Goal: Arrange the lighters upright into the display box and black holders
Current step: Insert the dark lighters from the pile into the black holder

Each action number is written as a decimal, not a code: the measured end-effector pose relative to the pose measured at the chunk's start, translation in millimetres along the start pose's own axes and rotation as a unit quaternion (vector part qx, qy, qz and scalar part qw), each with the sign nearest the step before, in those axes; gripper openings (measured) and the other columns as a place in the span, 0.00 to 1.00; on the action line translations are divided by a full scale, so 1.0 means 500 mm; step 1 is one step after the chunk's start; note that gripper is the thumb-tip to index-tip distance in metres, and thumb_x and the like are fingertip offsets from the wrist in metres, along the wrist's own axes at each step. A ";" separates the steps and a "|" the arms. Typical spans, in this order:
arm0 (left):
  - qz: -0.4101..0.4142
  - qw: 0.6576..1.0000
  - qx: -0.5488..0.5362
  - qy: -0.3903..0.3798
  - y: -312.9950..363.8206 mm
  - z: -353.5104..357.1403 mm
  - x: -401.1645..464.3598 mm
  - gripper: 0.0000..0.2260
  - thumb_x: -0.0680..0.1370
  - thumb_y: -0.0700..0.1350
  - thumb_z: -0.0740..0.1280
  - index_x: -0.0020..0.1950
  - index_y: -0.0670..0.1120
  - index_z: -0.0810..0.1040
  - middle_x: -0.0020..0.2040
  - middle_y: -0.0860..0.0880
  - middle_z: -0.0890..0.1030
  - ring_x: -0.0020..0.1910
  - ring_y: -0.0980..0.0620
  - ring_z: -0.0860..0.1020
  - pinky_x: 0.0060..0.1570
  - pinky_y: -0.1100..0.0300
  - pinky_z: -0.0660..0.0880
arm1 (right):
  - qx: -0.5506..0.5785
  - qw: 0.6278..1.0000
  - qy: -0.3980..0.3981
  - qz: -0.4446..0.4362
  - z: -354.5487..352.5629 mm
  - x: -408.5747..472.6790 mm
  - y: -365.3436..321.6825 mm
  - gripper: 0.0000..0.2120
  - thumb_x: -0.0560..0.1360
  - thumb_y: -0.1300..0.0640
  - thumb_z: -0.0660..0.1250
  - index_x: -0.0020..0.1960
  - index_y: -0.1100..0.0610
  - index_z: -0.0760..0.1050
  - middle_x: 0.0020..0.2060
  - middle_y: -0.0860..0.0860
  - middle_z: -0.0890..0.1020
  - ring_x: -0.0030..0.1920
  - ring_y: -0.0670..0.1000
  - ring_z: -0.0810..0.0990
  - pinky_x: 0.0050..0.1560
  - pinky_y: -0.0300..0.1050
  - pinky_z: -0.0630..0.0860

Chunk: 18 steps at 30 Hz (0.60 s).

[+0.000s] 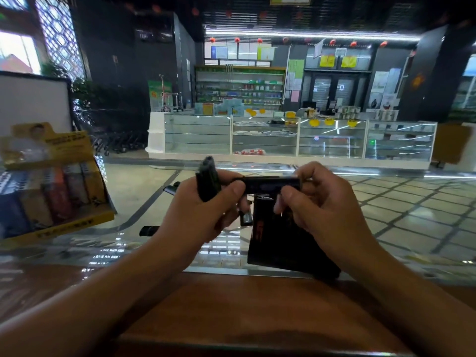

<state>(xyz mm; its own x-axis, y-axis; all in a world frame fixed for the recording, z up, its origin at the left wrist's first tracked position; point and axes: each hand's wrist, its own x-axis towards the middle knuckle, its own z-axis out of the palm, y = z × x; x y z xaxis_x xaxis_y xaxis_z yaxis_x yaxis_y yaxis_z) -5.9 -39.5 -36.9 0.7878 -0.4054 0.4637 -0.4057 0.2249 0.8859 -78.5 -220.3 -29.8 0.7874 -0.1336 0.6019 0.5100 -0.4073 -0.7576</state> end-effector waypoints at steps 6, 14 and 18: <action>0.004 1.000 0.006 0.013 0.008 -0.005 0.004 0.05 0.71 0.50 0.69 0.39 0.52 0.84 0.25 0.49 0.72 0.22 0.55 0.67 0.22 0.64 0.63 | -0.258 0.953 -0.121 -0.106 0.011 -0.010 0.010 0.07 0.75 0.42 0.62 0.43 0.44 0.74 0.32 0.44 0.79 0.33 0.45 0.78 0.35 0.35 0.72; -0.004 0.997 0.075 -0.027 -0.002 -0.003 -0.001 0.04 0.75 0.49 0.69 0.45 0.52 0.83 0.27 0.48 0.77 0.23 0.53 0.72 0.21 0.64 0.67 | -0.205 0.960 -0.124 -0.144 0.012 0.000 0.021 0.28 0.77 0.56 0.66 0.74 0.41 0.64 0.40 0.45 0.81 0.39 0.47 0.81 0.38 0.38 0.75; 0.014 0.994 0.110 -0.012 -0.007 -0.014 0.005 0.04 0.78 0.45 0.69 0.44 0.50 0.82 0.28 0.47 0.77 0.23 0.50 0.72 0.21 0.61 0.67 | -0.184 0.975 -0.008 -0.127 -0.025 0.014 0.016 0.19 0.78 0.59 0.67 0.66 0.45 0.72 0.38 0.44 0.81 0.38 0.45 0.82 0.37 0.35 0.77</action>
<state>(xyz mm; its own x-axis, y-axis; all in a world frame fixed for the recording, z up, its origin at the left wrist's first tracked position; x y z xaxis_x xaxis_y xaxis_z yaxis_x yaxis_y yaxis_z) 0.8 -35.3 -38.9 0.7641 -0.4236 0.4865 -0.5210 0.0394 0.8526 -73.3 -235.7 -28.4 0.6582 0.0269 0.7524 0.5330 -0.7224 -0.4405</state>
